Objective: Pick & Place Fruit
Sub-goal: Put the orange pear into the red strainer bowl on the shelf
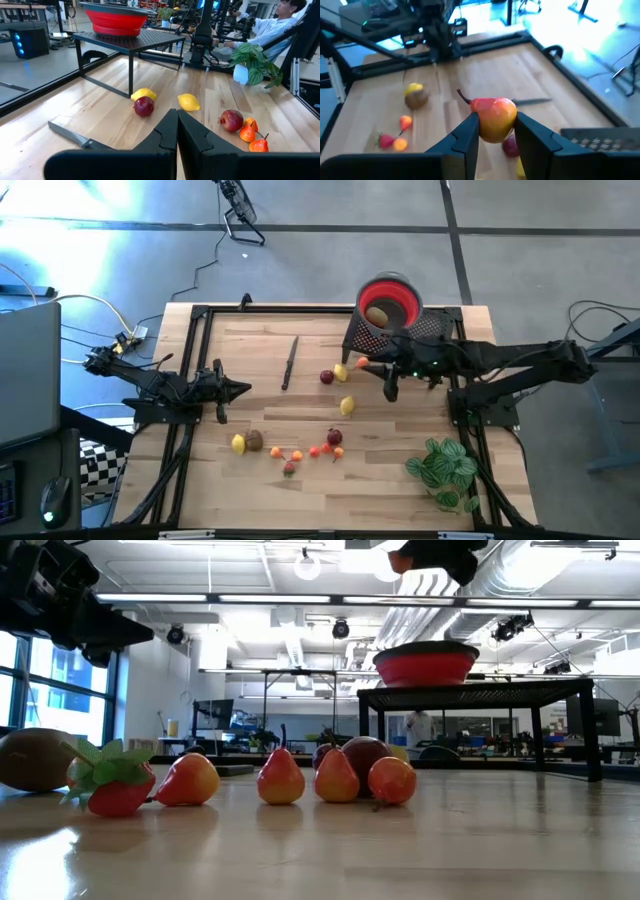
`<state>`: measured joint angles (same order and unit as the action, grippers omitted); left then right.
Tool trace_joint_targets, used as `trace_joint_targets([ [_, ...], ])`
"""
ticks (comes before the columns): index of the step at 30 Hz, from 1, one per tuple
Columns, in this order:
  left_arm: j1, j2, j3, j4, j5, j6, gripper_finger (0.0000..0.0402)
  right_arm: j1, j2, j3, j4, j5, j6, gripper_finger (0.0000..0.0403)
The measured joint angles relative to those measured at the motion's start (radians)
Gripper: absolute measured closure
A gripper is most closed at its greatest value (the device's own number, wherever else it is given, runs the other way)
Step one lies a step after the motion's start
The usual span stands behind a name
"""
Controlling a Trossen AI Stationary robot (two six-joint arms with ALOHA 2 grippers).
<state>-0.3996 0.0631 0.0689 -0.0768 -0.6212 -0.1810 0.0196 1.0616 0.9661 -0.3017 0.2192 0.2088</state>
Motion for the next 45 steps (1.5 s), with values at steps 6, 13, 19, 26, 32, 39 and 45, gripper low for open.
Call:
trace_joint_targets([
  [6, 0.000, 0.000, 0.000, 0.000, 0.000, 0.000, 0.0402, -0.005, -0.020, 0.000, 0.002, 0.044, -0.039, 0.0298],
  [13, 0.000, 0.000, 0.000, 0.000, 0.000, 0.000, 0.0402, -0.061, -0.020, 0.000, 0.002, 0.044, -0.056, 0.0298],
  [19, 0.000, 0.000, 0.000, 0.000, 0.000, 0.000, 0.0402, -0.160, -0.020, 0.000, 0.002, 0.044, -0.056, 0.0299],
  [26, 0.000, 0.000, 0.000, 0.000, 0.000, 0.000, 0.0402, -0.303, -0.020, 0.000, 0.000, 0.041, -0.083, 0.0298],
  [32, 0.000, 0.000, 0.000, 0.000, 0.000, 0.000, 0.0402, -0.427, -0.011, 0.000, 0.004, 0.041, -0.105, 0.0298],
  [39, 0.000, 0.000, 0.000, 0.000, 0.000, 0.019, 0.0402, -0.540, 0.066, 0.000, 0.026, 0.038, -0.105, 0.0299],
  [45, 0.000, 0.000, 0.000, 0.000, 0.000, 0.019, 0.0402, -0.605, 0.138, 0.000, 0.045, 0.002, -0.104, 0.0298],
])
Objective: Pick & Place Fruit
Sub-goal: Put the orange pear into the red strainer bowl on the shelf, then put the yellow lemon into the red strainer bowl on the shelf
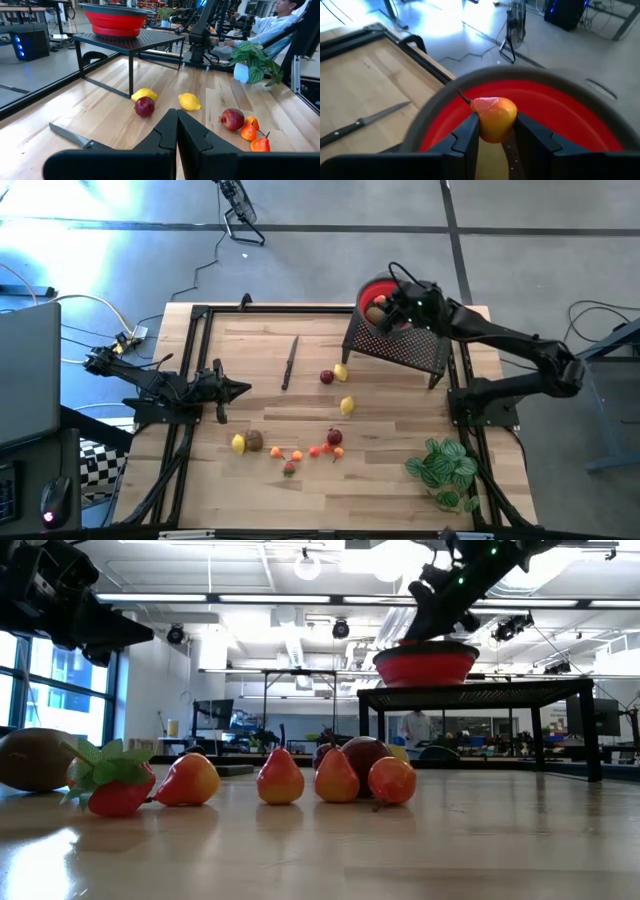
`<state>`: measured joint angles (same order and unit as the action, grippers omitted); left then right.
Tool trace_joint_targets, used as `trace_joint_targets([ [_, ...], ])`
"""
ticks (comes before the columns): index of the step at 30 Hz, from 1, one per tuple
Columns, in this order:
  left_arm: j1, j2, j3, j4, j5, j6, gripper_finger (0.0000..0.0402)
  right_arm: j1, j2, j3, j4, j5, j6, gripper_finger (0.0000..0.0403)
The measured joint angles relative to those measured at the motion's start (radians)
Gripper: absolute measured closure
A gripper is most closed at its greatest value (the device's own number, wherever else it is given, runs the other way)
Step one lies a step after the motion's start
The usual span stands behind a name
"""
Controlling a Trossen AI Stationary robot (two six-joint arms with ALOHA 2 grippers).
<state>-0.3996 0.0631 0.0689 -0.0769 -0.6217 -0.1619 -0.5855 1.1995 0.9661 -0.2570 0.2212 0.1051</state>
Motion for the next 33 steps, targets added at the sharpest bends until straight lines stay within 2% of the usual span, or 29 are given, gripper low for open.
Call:
trace_joint_targets([
  [7, 0.000, 0.000, 0.000, 0.000, 0.000, 0.000, 0.0402, -0.059, 0.050, 0.000, -0.009, -0.046, 0.003, 0.0298],
  [16, 0.000, 0.000, 0.000, 0.000, 0.000, 0.000, 0.0402, -0.089, 0.050, 0.000, -0.032, -0.094, 0.003, 0.0296],
  [33, 0.000, 0.000, 0.000, 0.000, 0.000, 0.000, 0.0402, -0.090, 0.049, 0.000, -0.033, -0.117, -0.027, 0.0221],
])
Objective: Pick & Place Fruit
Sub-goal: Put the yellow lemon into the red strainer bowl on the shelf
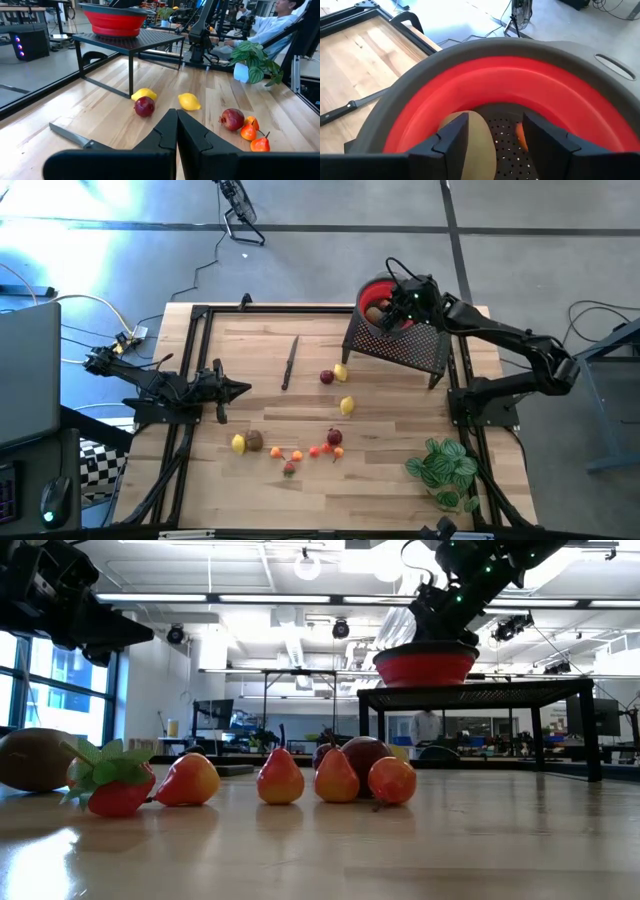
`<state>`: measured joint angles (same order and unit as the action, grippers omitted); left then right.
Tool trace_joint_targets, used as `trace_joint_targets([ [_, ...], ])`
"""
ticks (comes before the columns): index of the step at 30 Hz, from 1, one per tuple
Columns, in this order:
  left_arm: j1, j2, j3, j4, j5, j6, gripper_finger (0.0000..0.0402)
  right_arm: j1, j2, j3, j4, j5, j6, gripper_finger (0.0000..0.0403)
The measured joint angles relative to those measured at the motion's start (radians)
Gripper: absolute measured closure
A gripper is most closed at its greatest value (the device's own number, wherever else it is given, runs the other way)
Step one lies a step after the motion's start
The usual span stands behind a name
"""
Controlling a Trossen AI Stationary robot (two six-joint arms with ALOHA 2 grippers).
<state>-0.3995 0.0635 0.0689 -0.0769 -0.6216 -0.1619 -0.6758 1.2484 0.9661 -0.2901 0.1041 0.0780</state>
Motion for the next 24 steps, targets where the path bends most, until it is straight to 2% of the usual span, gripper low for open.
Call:
trace_joint_targets([
  [5, 0.000, 0.000, 0.000, 0.000, 0.000, 0.000, 0.0402, 0.009, -0.048, 0.000, 0.001, -0.003, -0.004, 0.0214],
  [13, 0.000, 0.000, 0.000, 0.000, 0.000, 0.000, 0.0402, 0.080, -0.201, 0.000, 0.002, -0.021, 0.028, 0.0214],
  [24, 0.000, 0.000, 0.000, 0.000, 0.000, 0.000, 0.0402, 0.234, -0.312, 0.000, 0.002, -0.314, 0.168, 0.0214],
])
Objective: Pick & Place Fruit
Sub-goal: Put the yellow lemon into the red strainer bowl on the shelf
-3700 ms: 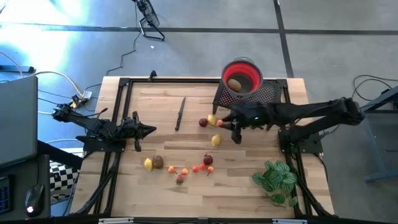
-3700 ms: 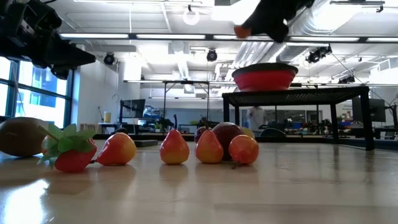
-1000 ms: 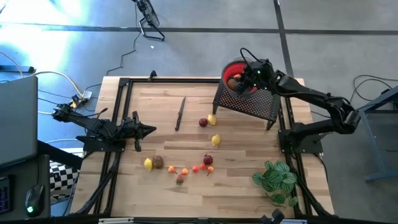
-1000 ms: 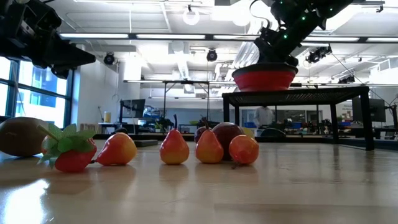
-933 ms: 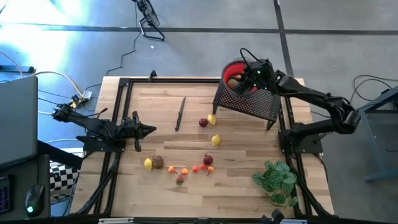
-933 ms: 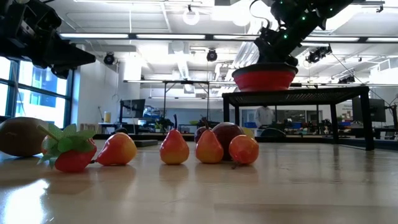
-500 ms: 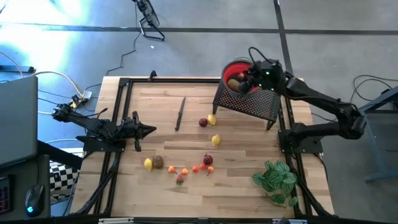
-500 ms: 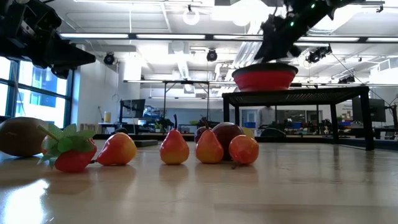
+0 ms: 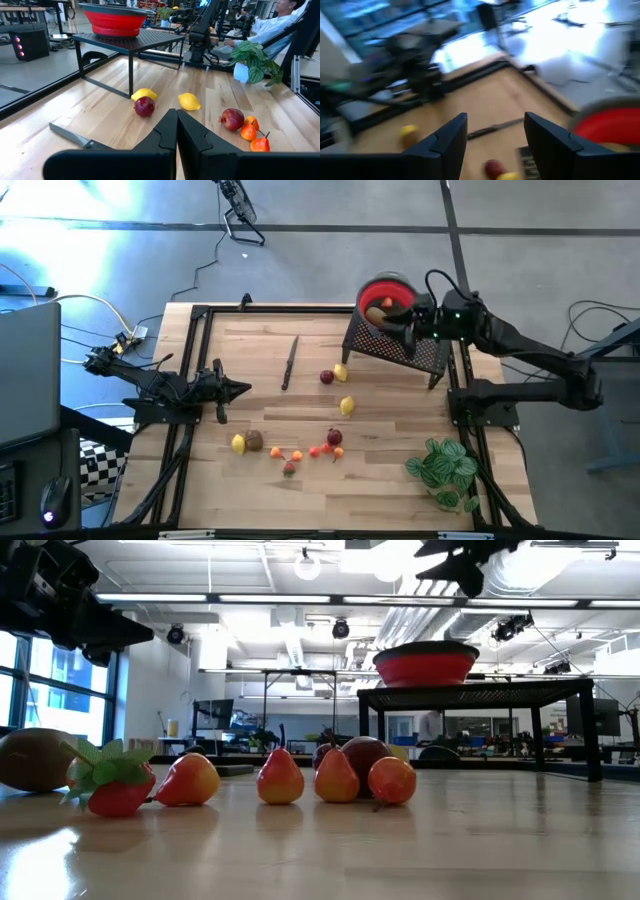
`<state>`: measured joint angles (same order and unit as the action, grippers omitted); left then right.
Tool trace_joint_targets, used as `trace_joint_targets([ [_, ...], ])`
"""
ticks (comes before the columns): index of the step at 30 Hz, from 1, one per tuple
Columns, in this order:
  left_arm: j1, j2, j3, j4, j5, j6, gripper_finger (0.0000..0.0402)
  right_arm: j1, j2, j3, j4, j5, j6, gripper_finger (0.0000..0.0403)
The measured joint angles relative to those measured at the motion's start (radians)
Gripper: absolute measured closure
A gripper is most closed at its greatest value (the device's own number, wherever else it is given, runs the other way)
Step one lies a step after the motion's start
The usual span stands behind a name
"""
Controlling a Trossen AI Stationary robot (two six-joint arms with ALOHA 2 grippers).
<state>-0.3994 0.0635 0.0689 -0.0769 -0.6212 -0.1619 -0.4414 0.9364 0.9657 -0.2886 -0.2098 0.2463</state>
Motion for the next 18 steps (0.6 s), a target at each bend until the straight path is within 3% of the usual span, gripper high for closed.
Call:
trace_joint_targets([
  [3, 0.000, 0.000, 0.000, 0.000, 0.000, 0.000, 0.0402, 0.049, -0.004, 0.000, 0.000, -0.040, 0.004, 0.0214],
  [8, 0.000, 0.000, 0.000, 0.000, 0.000, 0.000, 0.0402, 0.117, -0.002, 0.000, 0.000, -0.019, 0.000, 0.0214],
  [18, 0.000, 0.000, 0.000, 0.000, 0.000, 0.000, 0.0402, 0.169, 0.000, 0.000, 0.000, -0.017, -0.085, 0.0214],
])
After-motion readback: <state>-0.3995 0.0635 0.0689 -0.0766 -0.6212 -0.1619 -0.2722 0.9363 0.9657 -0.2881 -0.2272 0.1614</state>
